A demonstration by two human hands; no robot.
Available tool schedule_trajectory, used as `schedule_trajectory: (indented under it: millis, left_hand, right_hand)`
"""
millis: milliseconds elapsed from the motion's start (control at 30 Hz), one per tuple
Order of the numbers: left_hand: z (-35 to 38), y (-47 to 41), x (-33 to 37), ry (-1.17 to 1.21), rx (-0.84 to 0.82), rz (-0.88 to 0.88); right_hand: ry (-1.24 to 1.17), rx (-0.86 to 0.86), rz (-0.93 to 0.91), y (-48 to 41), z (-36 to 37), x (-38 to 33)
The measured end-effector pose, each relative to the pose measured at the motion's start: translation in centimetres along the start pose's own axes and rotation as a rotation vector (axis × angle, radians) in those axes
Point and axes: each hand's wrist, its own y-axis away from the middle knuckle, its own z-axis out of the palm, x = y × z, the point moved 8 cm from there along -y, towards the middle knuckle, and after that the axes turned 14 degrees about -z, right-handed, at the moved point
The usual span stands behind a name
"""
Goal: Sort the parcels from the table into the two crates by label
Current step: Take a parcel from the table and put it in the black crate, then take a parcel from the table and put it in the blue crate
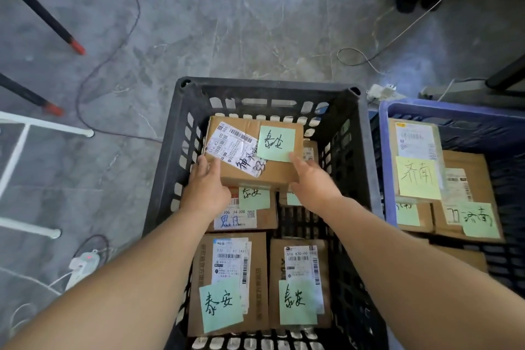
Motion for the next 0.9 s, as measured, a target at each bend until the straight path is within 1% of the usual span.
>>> schedule_trajectory:
  millis: [100,200,300,400,567,667,800,900]
  left_hand:
    - [-0.5,1.9,0.1,-0.040,-0.023,0.004]
    - [-1.6,4.7,0.5,-0.085,0.019,0.029]
    - [-3.3,8.9,2.0,-0.148,0.083,0.089]
    - [-4.8,14.0,3.7,-0.237,0.101,0.157]
    - [-7.2,22.0,6.0,-0.319,0.153,0.262]
    - [-9.2,26.3,7.5,-0.328,0.227,0.330]
    - [-10.7,31.2,9.2,-0.358,0.303,0.428]
    - [-11.0,35.0,10.6,-0.388,0.331,0.517]
  right_hand:
    - [0.012,-0.004,0.031,1.4,-0.4,-0.3]
    - [0.063,0.022,0.008,4.0,-1.7,-1.3]
    - [0.156,0.013,-0.025,7.5,-3.5,-2.6]
    - [0.229,0.024,-0.057,11.5,-6.0,-4.3]
    - [0.316,0.113,-0.104,18.8,-11.0,-6.8]
    - [0.358,0.173,-0.114,22.9,-13.5,-8.0]
    - [0.413,0.264,-0.091,29.0,-16.5,-9.1]
    - [0.458,0.336,-0.038,33.8,-17.9,-9.1]
